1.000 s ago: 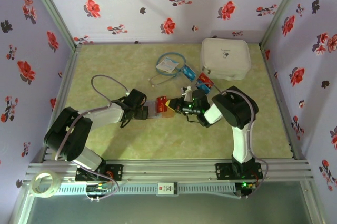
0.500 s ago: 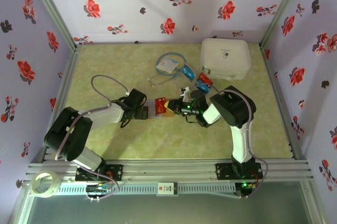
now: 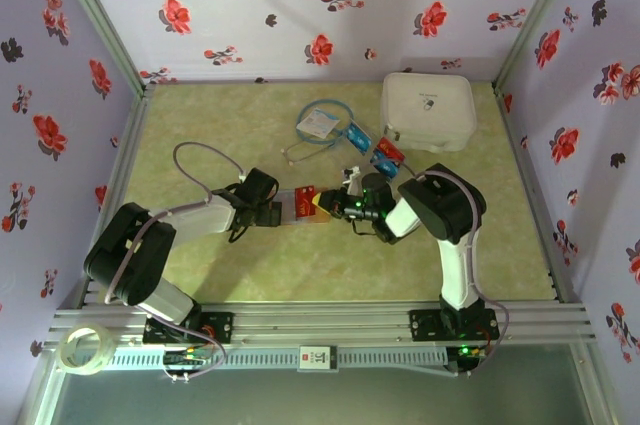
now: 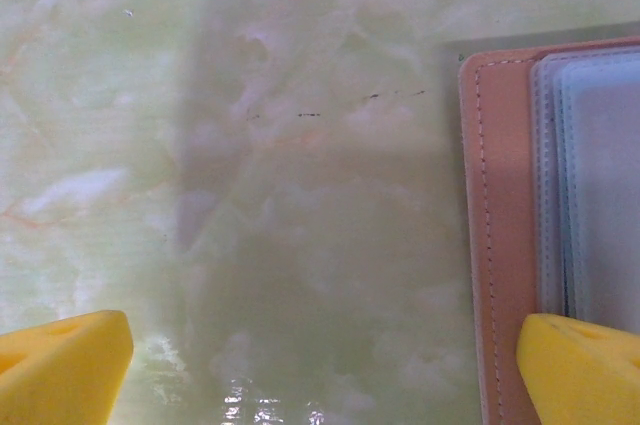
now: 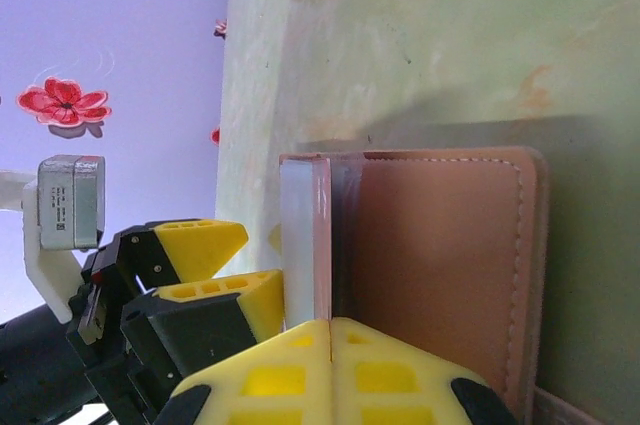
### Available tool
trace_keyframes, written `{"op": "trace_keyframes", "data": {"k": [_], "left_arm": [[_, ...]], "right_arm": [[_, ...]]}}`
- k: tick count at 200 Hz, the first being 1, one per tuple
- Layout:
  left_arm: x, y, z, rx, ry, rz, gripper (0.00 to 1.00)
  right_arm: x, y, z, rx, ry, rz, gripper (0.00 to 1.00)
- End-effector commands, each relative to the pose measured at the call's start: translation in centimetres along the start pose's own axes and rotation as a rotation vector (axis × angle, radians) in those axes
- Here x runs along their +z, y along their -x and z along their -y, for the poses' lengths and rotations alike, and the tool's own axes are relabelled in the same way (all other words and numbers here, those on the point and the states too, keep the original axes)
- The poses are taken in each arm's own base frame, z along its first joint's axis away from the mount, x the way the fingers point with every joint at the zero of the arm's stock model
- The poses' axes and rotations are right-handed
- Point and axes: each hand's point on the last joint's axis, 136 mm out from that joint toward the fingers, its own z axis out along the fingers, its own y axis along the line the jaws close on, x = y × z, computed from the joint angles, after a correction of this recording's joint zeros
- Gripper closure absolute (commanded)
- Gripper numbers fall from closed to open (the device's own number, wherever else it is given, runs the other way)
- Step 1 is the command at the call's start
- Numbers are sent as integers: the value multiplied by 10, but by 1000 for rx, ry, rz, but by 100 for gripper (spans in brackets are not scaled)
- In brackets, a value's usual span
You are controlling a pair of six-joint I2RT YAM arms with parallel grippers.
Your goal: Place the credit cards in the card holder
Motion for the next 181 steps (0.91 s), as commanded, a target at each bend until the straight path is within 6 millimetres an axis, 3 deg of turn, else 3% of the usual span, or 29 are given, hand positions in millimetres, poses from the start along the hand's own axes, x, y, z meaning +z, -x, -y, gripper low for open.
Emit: {"op": "trace_keyframes", "data": {"k": [1, 181], "left_arm": [[8, -9, -5, 16, 28, -42, 0], [10, -10, -4, 17, 26, -46, 0]], "right_arm": [[-4, -8, 13, 2, -59, -4, 100], [5, -14, 15, 2, -89, -39, 100]]}}
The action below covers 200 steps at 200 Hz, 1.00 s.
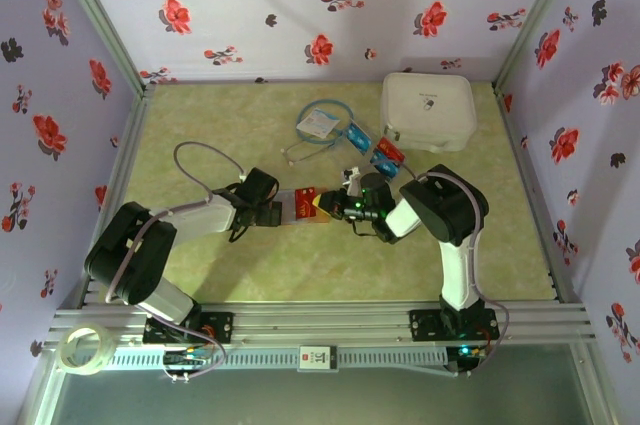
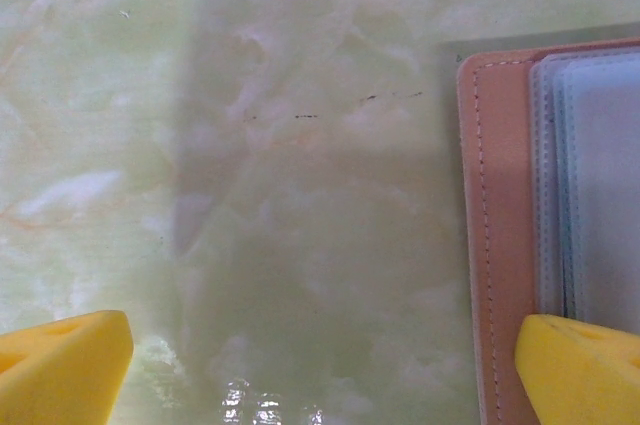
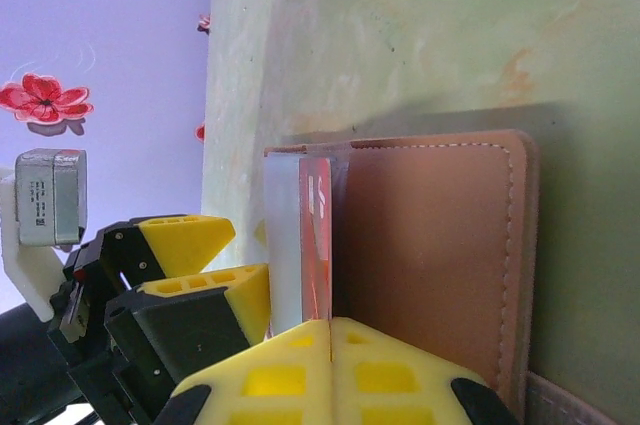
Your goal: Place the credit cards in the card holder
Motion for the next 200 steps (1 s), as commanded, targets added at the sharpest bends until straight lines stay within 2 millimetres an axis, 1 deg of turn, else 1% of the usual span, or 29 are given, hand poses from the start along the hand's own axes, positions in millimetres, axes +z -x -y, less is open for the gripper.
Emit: {"op": "trace_keyframes", "data": {"k": [1, 64, 115, 200], "left_arm": [[9, -11, -5, 17, 27, -44, 0], [10, -12, -5, 20, 27, -45, 0], [9, -12, -6, 16, 28, -45, 0], [11, -12, -5, 20, 27, -46, 0]], "right_arm": [[4, -10, 13, 2, -58, -27, 100], [9, -10, 10, -2, -57, -35, 100], [9, -10, 11, -4, -61, -37, 100], [-8, 2, 15, 2, -84, 15, 100]]}}
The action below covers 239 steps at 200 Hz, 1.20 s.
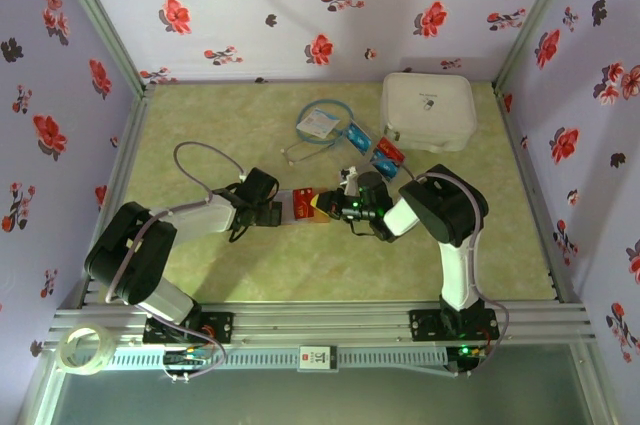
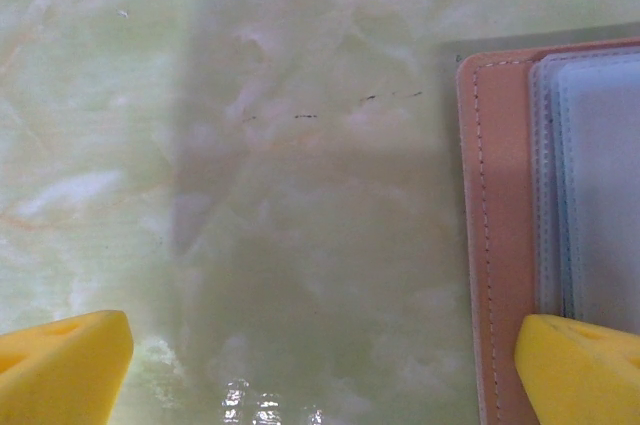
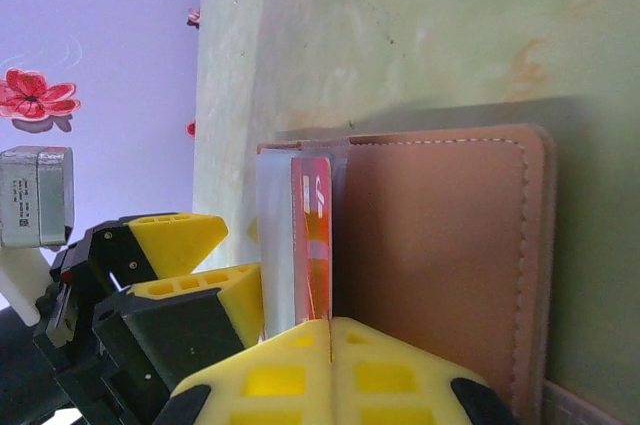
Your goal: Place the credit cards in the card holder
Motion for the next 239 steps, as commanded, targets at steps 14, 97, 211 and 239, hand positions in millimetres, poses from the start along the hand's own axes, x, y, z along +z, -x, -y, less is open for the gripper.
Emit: {"op": "trace_keyframes", "data": {"k": [14, 97, 211, 239], "left_arm": [[11, -12, -5, 19, 27, -46, 0], [11, -12, -6, 19, 28, -44, 0], [12, -12, -5, 18, 27, -45, 0], [11, -13, -5, 18, 26, -45, 0]], "right_arm": [[-10, 0, 14, 0, -60, 16, 100], [-8, -2, 19, 12, -80, 2, 100], [-4, 0, 14, 11, -83, -25, 100], [-10, 7, 5, 2, -59, 3, 100]]}}
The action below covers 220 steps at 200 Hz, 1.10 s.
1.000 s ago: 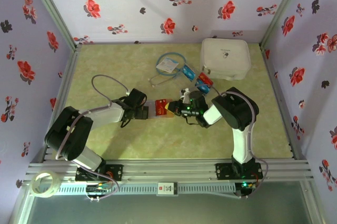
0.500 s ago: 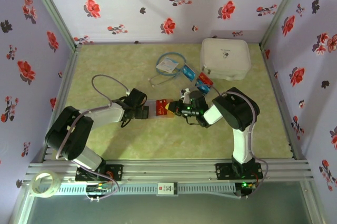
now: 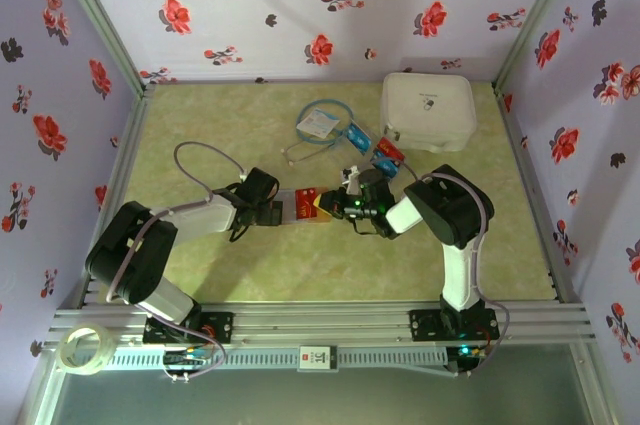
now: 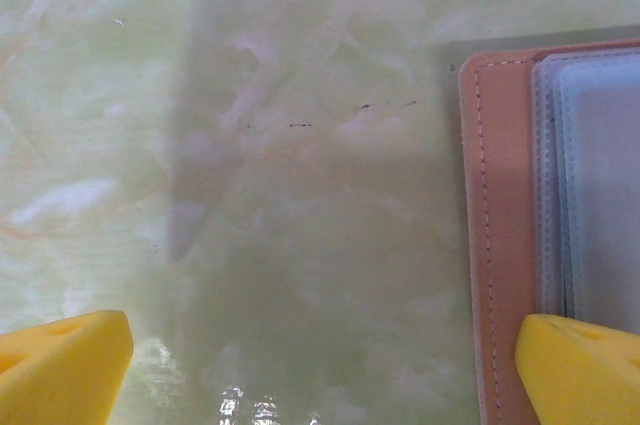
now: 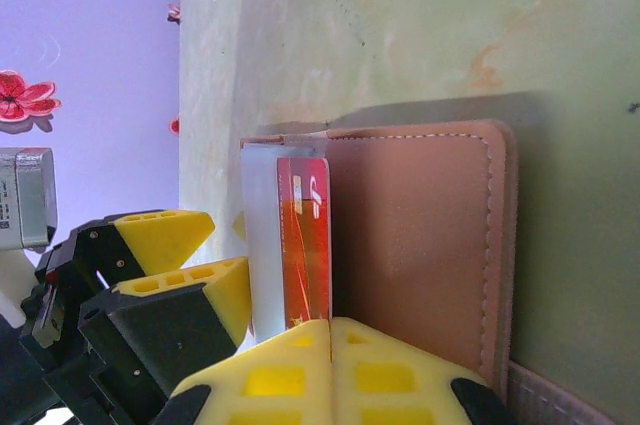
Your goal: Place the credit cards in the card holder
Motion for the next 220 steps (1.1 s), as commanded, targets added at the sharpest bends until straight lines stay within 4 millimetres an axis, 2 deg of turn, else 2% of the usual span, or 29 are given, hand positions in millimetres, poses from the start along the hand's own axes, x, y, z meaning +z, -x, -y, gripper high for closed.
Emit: {"op": "trace_keyframes", "data": {"k": [1, 54, 113, 165, 190, 220], "left_arm": [[10, -14, -6, 20, 30, -53, 0], [10, -15, -7, 20, 33, -53, 0], [8, -11, -7, 26, 36, -48, 0], [-12, 13, -4, 20, 19, 4, 0], [-23, 27, 7, 19, -22, 35, 0], [-25, 37, 23, 44, -51, 49, 0]], "right_arm": [[-8, 5, 2, -7, -25, 23, 100], [-23, 23, -17, -35, 33, 96, 100], [-19, 37, -29, -43, 113, 154, 100], [-18, 38, -27, -41, 114, 162, 100], [-19, 36, -23, -40, 101, 165, 100], [-20, 35, -19, -39, 86, 167, 100]]}}
